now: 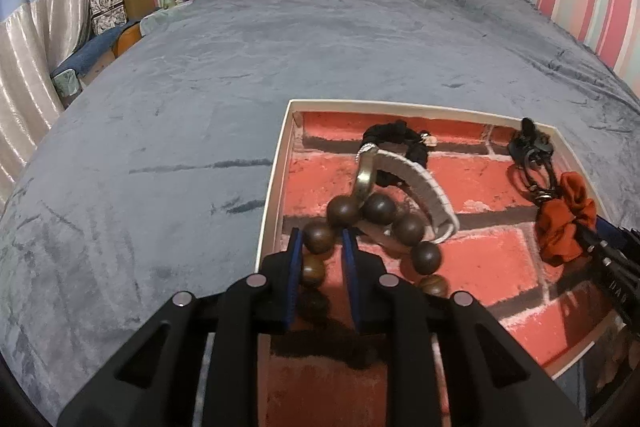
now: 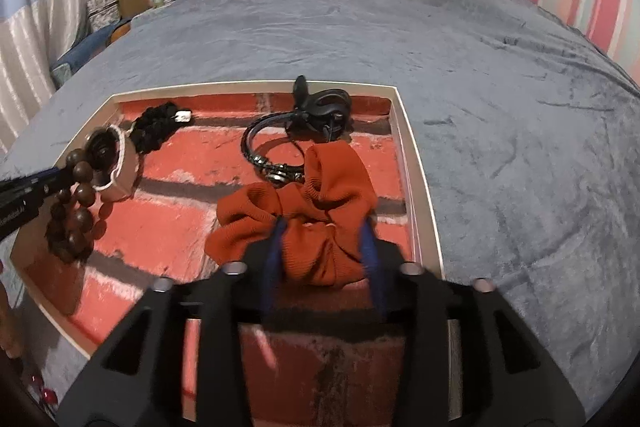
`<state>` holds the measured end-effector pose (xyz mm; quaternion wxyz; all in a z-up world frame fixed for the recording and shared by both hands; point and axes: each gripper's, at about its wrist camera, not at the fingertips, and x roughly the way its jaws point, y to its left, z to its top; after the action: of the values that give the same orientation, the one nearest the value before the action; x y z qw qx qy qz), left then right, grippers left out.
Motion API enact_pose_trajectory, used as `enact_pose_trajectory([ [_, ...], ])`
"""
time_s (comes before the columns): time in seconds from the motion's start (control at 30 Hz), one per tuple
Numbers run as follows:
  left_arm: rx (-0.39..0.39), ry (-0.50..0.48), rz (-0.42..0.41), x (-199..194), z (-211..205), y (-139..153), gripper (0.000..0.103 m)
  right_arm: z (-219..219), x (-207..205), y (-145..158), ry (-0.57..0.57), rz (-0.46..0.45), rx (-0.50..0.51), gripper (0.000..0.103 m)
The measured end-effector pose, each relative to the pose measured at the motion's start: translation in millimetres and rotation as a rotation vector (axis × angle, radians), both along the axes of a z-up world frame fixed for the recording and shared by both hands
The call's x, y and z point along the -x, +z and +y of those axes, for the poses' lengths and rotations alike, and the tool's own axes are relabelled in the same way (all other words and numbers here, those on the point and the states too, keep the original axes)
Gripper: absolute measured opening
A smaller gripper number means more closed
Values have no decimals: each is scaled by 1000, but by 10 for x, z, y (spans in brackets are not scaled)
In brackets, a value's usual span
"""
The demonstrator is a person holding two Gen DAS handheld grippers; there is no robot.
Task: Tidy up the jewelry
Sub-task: 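Open both tools to release bead bracelet and scrunchie, then withdraw, then move left tool to black red-beaded hair tie while right tool approaches brown teardrop pendant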
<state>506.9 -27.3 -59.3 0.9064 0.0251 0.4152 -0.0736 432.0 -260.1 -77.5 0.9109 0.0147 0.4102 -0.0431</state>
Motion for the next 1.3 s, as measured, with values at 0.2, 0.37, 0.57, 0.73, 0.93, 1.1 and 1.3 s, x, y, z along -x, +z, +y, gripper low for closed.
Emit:
enact_pose_trajectory([
  [0.2, 21, 0, -74, 240, 46, 301, 60, -87, 225, 255, 72, -32, -38, 73],
  [0.37, 6, -20, -135, 557, 98, 676, 73, -207, 531, 614, 101, -81, -26, 88],
  [0.57, 23, -17, -185, 1066, 268, 1023, 86, -300, 1009, 994, 109, -137, 31, 98],
  [0.73, 37, -4, -209, 1471, 382, 1079, 92, -289, 1425, 1020, 78, -148, 38, 98],
  [0.93, 46, -3, -178, 1902, 476, 886, 92, -159, 1841, 796, 27, -151, -4, 98],
  [1.1, 68, 9, -128, 2151, 535, 632, 92, 24, 2079, 534, 13, -124, -28, 98],
  [1.3, 49, 10, -83, 2311, 489, 356, 92, 258, 2203, 320, 24, -97, -6, 93],
])
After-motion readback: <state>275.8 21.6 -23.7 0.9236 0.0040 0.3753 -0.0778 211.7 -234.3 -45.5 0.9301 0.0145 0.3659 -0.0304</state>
